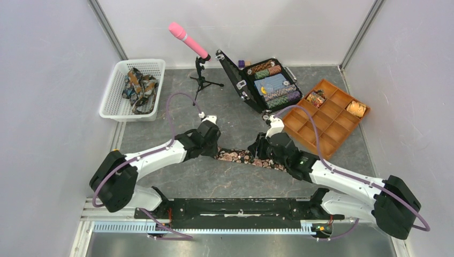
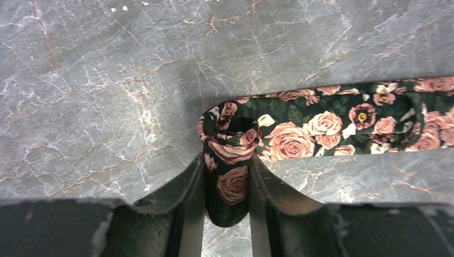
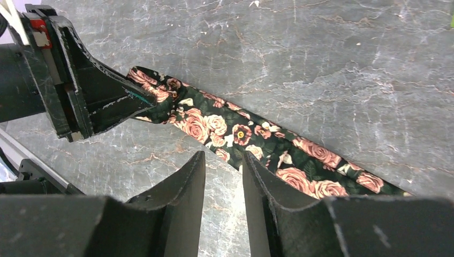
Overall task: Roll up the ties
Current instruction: Roll the tie at the center of the board.
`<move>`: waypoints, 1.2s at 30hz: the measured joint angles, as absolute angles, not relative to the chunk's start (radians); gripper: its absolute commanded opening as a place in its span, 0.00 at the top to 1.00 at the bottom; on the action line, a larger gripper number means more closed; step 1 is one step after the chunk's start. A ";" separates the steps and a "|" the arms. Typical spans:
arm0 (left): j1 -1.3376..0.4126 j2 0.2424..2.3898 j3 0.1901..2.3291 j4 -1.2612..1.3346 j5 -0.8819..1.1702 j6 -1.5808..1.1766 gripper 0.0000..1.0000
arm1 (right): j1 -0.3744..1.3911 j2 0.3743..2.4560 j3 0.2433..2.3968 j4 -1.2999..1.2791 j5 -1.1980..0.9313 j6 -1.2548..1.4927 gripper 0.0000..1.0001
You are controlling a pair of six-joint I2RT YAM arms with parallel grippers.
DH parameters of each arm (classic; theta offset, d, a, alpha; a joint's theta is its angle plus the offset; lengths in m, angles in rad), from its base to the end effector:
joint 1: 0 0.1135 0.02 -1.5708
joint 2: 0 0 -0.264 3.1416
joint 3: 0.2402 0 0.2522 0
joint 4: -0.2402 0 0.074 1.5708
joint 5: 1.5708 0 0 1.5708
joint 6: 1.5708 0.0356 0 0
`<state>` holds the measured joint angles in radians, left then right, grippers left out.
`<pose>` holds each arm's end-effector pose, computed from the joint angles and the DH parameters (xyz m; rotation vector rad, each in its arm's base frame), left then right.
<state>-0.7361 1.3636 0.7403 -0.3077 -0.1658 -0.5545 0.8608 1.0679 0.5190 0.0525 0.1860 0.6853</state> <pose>0.2001 -0.1734 0.1901 0.1591 2.5100 -0.3340 0.1542 0.1693 0.2163 -0.0692 2.1459 0.7485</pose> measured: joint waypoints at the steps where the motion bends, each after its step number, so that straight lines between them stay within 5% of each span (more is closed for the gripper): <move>1: -0.751 1.377 0.755 -0.326 -0.190 -0.551 0.65 | 0.860 1.059 0.517 0.045 0.189 0.684 0.62; 36: -1.034 1.844 1.167 -0.760 -0.762 -0.549 0.68 | 0.837 0.666 0.583 -0.252 0.386 0.660 0.60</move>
<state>-1.0340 1.8442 1.1671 -0.7601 -0.7620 -0.5488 0.8371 0.6662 0.5827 -0.2516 0.3862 0.6598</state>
